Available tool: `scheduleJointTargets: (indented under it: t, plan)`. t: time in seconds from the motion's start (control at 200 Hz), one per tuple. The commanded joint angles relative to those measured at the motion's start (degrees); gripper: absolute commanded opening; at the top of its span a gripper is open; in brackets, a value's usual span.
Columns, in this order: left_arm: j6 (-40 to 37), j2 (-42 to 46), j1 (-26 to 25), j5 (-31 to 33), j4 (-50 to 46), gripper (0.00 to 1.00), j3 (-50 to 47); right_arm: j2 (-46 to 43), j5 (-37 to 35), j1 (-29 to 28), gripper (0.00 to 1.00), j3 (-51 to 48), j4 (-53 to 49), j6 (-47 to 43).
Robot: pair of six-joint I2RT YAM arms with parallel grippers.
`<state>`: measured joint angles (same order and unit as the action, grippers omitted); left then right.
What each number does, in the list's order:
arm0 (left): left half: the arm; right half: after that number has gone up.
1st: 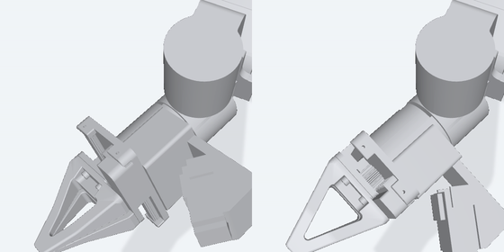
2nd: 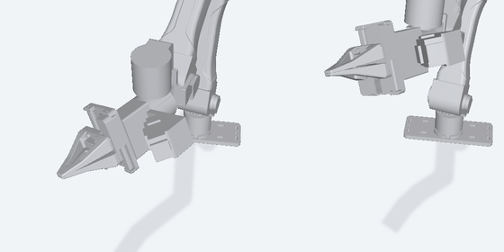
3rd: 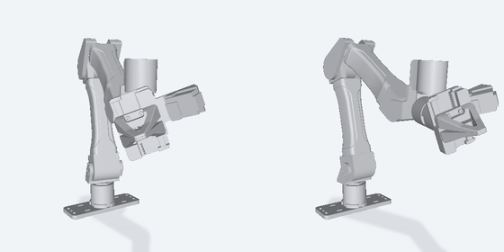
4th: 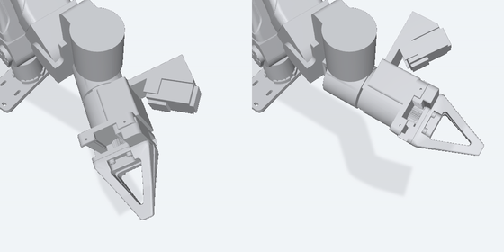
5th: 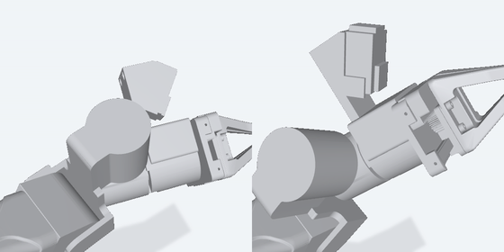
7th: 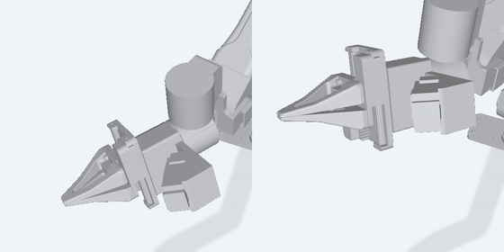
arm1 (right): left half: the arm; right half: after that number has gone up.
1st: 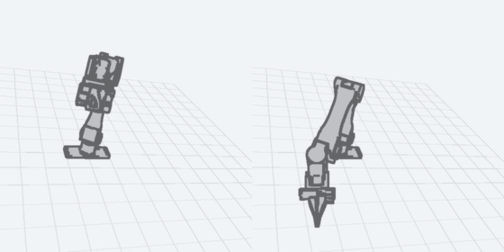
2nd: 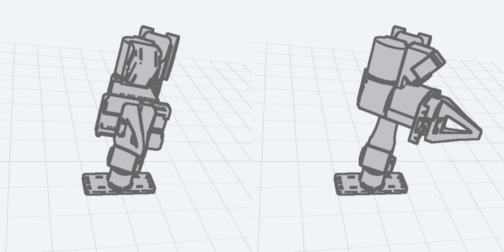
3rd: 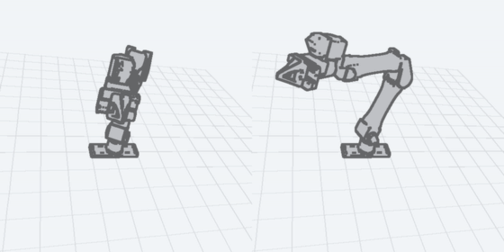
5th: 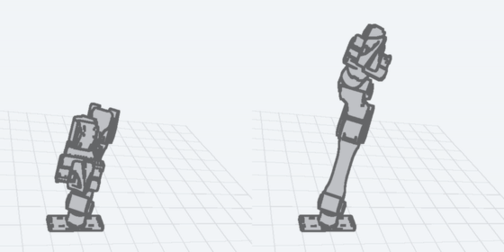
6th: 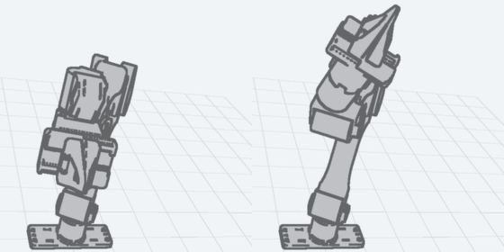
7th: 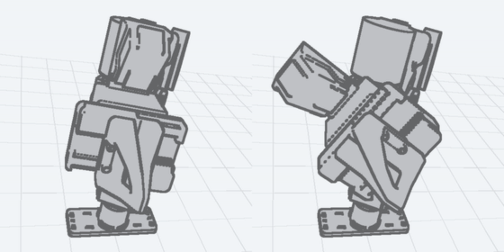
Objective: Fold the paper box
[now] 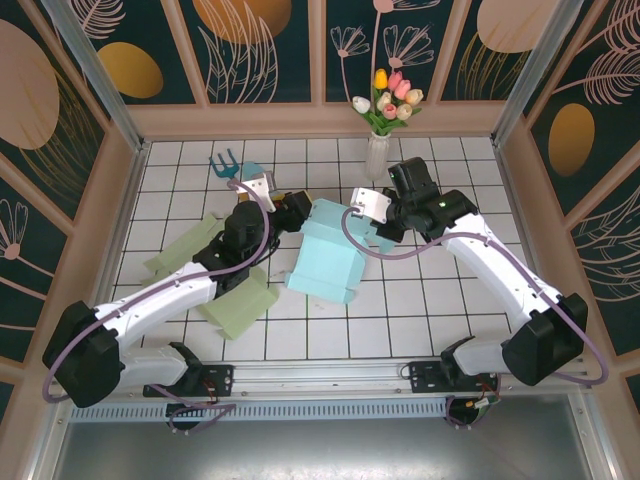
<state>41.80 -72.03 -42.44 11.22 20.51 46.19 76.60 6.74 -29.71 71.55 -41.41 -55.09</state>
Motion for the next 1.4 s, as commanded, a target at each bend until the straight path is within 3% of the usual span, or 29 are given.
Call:
scheduleJointTargets:
  t: [0.0, 0.305, 0.665, 0.871, 1.036, 1.201, 1.396]
  plan:
    - [1.2, -0.6, -0.2, -2.9, 0.3, 0.46, 1.3, -1.8, 2.4, 0.2, 0.0, 0.1, 2.0, -0.1]
    - [5.7, -3.5, -1.2, -13.1, 7.1, 0.43, -0.7, -1.5, 2.5, 0.6, 0.0, -0.1, 2.4, 0.1]
    - [5.1, -6.9, -4.9, -12.5, 7.4, 0.44, 2.1, -0.7, 4.0, 0.9, 0.0, -0.3, 2.7, 0.0]
    - [3.3, -4.5, -5.2, -8.7, 6.6, 0.45, -0.3, -0.8, 3.6, 1.1, 0.0, -0.8, 3.4, -0.1]
    - [-4.6, -1.3, -7.9, -6.3, 6.9, 0.5, -4.3, -0.6, 2.7, 1.2, 0.0, -0.7, 3.5, 0.2]
    - [-13.9, 2.8, -11.3, -7.5, 14.8, 0.51, -13.1, -0.2, 2.5, 1.2, 0.0, -1.2, 3.6, 0.2]
    - [-24.6, -2.3, -12.6, -10.4, 17.6, 0.53, -14.5, 1.1, 2.3, 1.2, 0.0, -0.8, 3.1, 0.2]
